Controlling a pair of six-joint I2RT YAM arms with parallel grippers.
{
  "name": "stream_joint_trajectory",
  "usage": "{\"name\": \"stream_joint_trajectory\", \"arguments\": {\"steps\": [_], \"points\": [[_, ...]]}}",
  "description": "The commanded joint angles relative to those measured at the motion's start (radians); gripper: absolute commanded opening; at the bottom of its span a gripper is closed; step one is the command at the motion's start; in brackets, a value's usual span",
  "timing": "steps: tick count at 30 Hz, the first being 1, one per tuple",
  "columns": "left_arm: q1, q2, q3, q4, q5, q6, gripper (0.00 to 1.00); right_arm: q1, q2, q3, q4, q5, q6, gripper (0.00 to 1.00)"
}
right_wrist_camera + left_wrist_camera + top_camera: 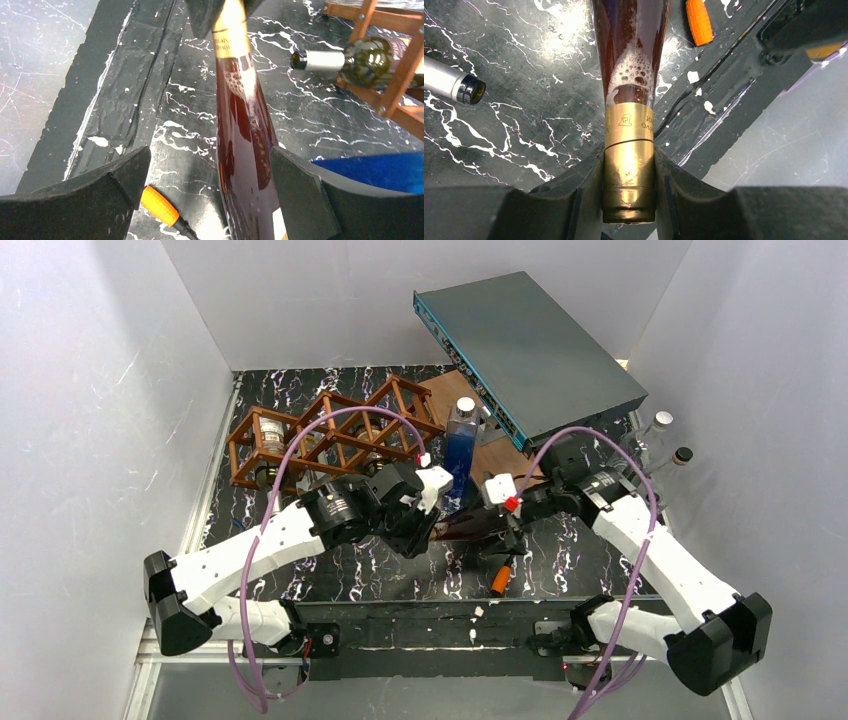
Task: Take the wine bottle off the wine rack
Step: Adjust the wine bottle at the center of the board.
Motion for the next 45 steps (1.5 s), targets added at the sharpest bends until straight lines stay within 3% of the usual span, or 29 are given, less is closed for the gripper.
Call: {"name": "stream_joint_trajectory", "arguments": {"steps": [1, 16, 28, 45], "points": [[0.004, -0.012, 0.1, 0.007, 0.04, -0.043, 0.0, 0.109, 0.035, 0.063, 0.118, 0.101, 0.077, 0.98], [0.007, 0.022, 0.153, 0.001, 0.063, -0.147, 0.0, 0.247, 0.104, 0.098, 0.236, 0.198, 0.147, 0.98], [0.02, 0.0, 0.098, 0.128, 0.097, -0.247, 0.0, 0.265, 0.108, 0.042, 0.334, 0.173, 0.205, 0.97], [0.049, -0.048, 0.017, 0.274, 0.108, -0.333, 0.0, 0.286, 0.132, -0.035, 0.466, 0.189, 0.251, 0.8]]}}
